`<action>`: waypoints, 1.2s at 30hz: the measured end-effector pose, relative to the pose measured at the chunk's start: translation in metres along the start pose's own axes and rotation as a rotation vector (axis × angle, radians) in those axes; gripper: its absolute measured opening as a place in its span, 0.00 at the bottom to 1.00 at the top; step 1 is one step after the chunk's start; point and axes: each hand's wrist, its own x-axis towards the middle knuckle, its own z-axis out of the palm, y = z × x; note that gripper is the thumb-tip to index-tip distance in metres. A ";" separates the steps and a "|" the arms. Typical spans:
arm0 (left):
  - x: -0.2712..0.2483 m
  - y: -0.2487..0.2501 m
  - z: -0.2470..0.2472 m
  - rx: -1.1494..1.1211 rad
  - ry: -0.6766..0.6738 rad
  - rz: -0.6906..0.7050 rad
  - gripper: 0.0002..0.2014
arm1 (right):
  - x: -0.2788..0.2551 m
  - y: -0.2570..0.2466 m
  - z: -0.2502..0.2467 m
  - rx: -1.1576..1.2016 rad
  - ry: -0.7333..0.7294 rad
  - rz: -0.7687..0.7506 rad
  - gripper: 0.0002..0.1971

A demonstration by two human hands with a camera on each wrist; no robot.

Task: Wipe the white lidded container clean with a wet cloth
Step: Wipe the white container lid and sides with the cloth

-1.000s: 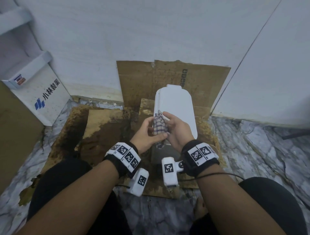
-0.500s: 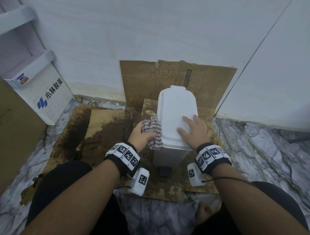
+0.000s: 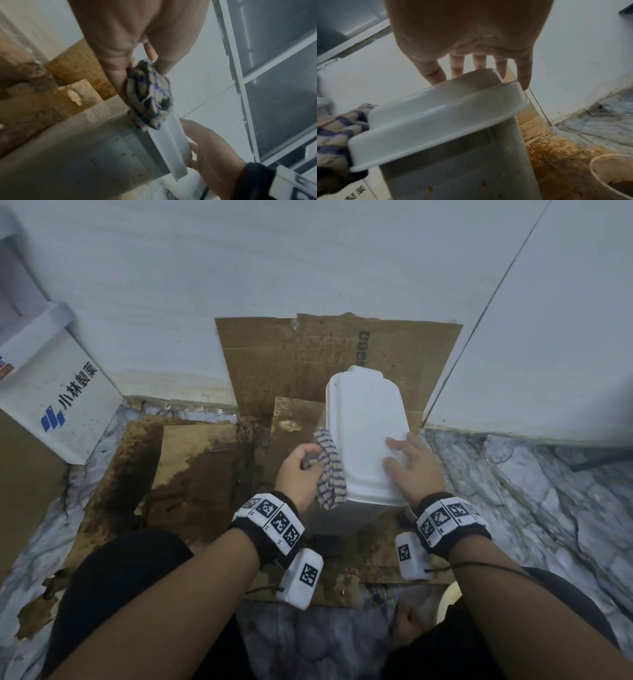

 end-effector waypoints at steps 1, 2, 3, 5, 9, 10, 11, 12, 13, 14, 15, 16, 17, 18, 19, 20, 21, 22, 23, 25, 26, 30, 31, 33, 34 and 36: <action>-0.001 -0.001 0.008 -0.005 -0.006 -0.030 0.12 | -0.001 0.002 -0.003 0.022 0.022 -0.001 0.21; -0.003 0.000 0.015 -0.011 -0.019 -0.056 0.13 | 0.000 0.005 -0.005 0.039 0.042 -0.004 0.21; -0.004 0.000 0.020 0.008 -0.041 -0.070 0.16 | 0.001 0.006 -0.007 0.037 0.063 -0.011 0.22; -0.007 0.000 0.031 0.108 -0.100 -0.048 0.24 | 0.003 0.010 -0.008 -0.050 0.093 -0.015 0.26; -0.015 0.003 0.050 0.279 -0.129 0.061 0.29 | 0.005 0.014 -0.007 -0.166 0.125 -0.010 0.29; -0.017 0.006 0.054 0.264 -0.135 0.096 0.30 | 0.006 0.015 -0.006 -0.156 0.126 -0.002 0.30; -0.016 0.007 0.058 0.239 -0.147 0.110 0.31 | 0.006 0.015 -0.005 -0.160 0.122 -0.011 0.31; -0.016 0.009 0.060 0.222 -0.157 0.115 0.31 | 0.007 0.016 -0.004 -0.180 0.107 -0.020 0.32; -0.015 0.011 0.061 0.215 -0.165 0.101 0.30 | 0.009 0.018 -0.004 -0.201 0.089 -0.028 0.32; -0.015 0.014 0.062 0.212 -0.174 0.081 0.29 | 0.010 0.018 -0.006 -0.213 0.071 -0.016 0.31; -0.012 0.015 0.063 0.205 -0.188 0.062 0.27 | 0.012 0.017 -0.008 -0.217 0.065 -0.004 0.32; -0.010 0.018 0.064 0.199 -0.206 0.048 0.25 | 0.013 0.016 -0.010 -0.213 0.068 0.006 0.32; -0.007 0.020 0.065 0.193 -0.229 0.033 0.24 | 0.013 0.014 -0.012 -0.200 0.081 0.000 0.32; -0.005 0.023 0.066 0.189 -0.262 0.024 0.23 | 0.014 0.013 -0.013 -0.172 0.104 -0.017 0.32; -0.002 0.025 0.068 0.179 -0.297 0.017 0.23 | 0.015 0.013 -0.012 -0.144 0.134 -0.041 0.34; -0.001 0.028 0.069 0.177 -0.330 0.011 0.22 | 0.017 0.014 -0.010 -0.126 0.152 -0.059 0.35; 0.001 0.031 0.070 0.184 -0.356 0.016 0.23 | 0.019 0.016 -0.009 -0.120 0.154 -0.071 0.36; 0.002 0.034 0.071 0.205 -0.370 0.025 0.23 | 0.020 0.018 -0.008 -0.117 0.143 -0.076 0.36; 0.004 0.036 0.072 0.227 -0.373 0.033 0.24 | 0.022 0.018 -0.007 -0.113 0.132 -0.080 0.36; 0.010 0.040 0.075 0.242 -0.363 0.047 0.25 | 0.023 0.019 -0.007 -0.108 0.135 -0.087 0.34; 0.012 0.042 0.077 0.254 -0.359 0.053 0.25 | 0.024 0.019 -0.008 -0.110 0.143 -0.089 0.33; 0.028 0.048 0.084 0.290 -0.395 0.029 0.26 | 0.026 0.024 -0.009 -0.093 0.149 -0.088 0.32; 0.032 0.049 0.086 0.307 -0.404 0.020 0.27 | 0.027 0.025 -0.009 -0.094 0.152 -0.089 0.32; 0.041 0.052 0.087 0.351 -0.403 0.018 0.27 | 0.027 0.028 -0.009 -0.101 0.154 -0.091 0.32; 0.045 0.054 0.088 0.371 -0.403 0.016 0.27 | 0.027 0.028 -0.009 -0.102 0.152 -0.093 0.32; 0.054 0.057 0.089 0.407 -0.397 0.004 0.27 | 0.026 0.028 -0.009 -0.103 0.144 -0.102 0.33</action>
